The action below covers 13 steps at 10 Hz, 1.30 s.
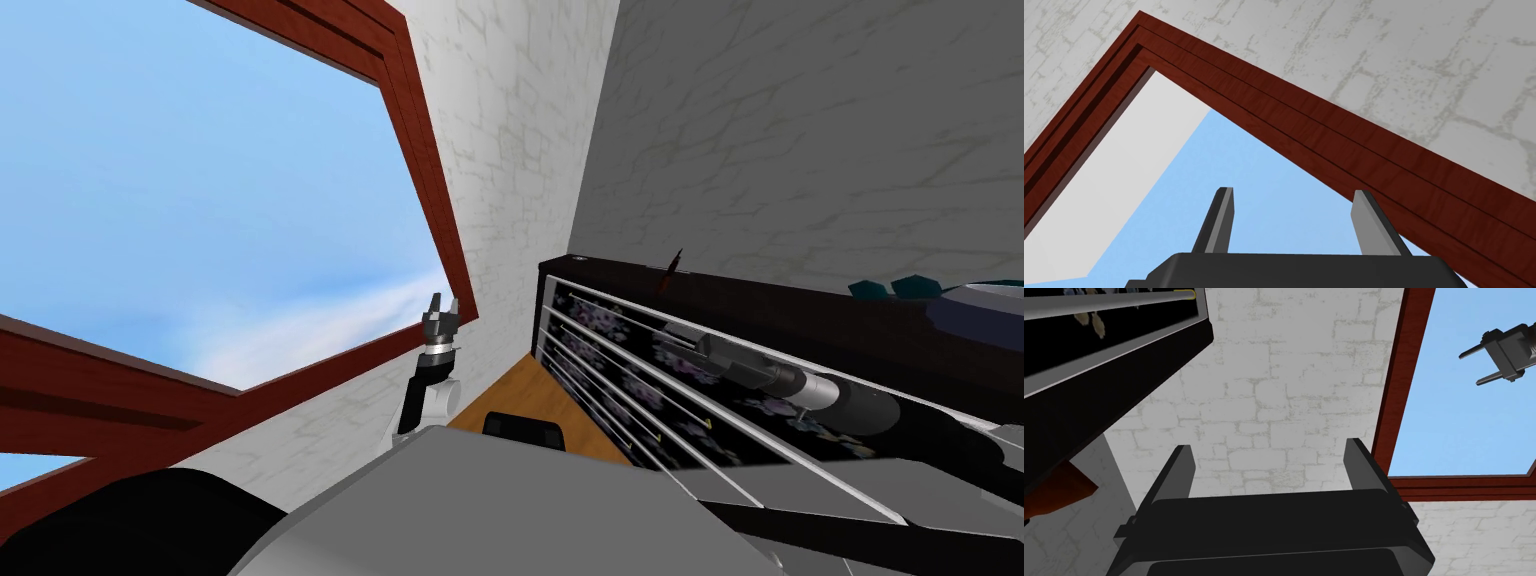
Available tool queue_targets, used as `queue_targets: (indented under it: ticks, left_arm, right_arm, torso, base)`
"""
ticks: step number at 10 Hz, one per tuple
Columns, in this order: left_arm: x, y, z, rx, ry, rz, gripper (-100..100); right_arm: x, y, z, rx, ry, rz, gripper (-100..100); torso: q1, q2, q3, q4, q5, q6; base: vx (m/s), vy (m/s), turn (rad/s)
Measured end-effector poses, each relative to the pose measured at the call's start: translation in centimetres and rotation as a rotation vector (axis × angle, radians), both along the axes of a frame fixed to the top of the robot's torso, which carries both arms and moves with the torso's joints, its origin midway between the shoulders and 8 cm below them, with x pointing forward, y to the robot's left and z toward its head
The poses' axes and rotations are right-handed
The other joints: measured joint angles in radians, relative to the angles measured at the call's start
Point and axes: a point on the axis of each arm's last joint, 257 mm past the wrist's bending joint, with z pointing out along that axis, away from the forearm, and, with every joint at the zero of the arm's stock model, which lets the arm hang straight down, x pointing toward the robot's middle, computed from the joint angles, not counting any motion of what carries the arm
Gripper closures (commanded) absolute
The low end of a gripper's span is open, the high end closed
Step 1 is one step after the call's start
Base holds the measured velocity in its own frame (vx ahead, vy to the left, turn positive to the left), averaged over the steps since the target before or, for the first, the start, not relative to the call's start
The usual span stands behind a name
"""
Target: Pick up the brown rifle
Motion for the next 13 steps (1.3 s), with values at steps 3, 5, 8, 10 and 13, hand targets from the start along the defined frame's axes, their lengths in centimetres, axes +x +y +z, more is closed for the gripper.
queue_targets:
  ticks: [3, 5, 8, 10, 13]
  left_arm:
    - [0.0, 0.0, 0.0, 0.000, 0.000, 0.000, 0]
    - [0.0, 0.0, 0.0, 0.000, 0.000, 0.000, 0]
    - [0.0, 0.0, 0.0, 0.000, 0.000, 0.000, 0]
    - [0.0, 0.0, 0.0, 0.000, 0.000, 0.000, 0]
    - [0.0, 0.0, 0.0, 0.000, 0.000, 0.000, 0]
  right_arm:
    - [0.1, -1.0, 0.2, -0.112, 0.019, 0.033, -100]
    - [0.3, -1.5, 0.5, -0.178, 0.029, 0.058, -100]
    - [0.6, -2.6, 1.0, -0.274, 0.047, 0.086, -100]
    - [0.7, -3.2, 1.3, -0.344, 0.062, 0.113, -100]
    - [1.4, -3.5, 2.1, -0.429, 0.076, 0.152, -100]
  torso:
    - [0.001, 0.001, 0.001, 0.000, 0.000, 0.000]
    - [0.001, 0.001, 0.001, 0.000, 0.000, 0.002]
    - [0.000, 0.001, 0.000, 0.000, 0.000, 0.001]
    - [-0.001, 0.000, 0.000, 0.000, 0.000, 0.000]
    - [0.001, -0.001, -0.001, 0.000, 0.000, 0.002]
  base:
    - [-0.046, -0.019, 0.116]
    - [-0.013, -0.010, -0.009]
    - [-0.034, -0.026, 0.135]
    - [-0.047, -0.043, 0.217]
    - [-0.014, -0.022, 0.064]
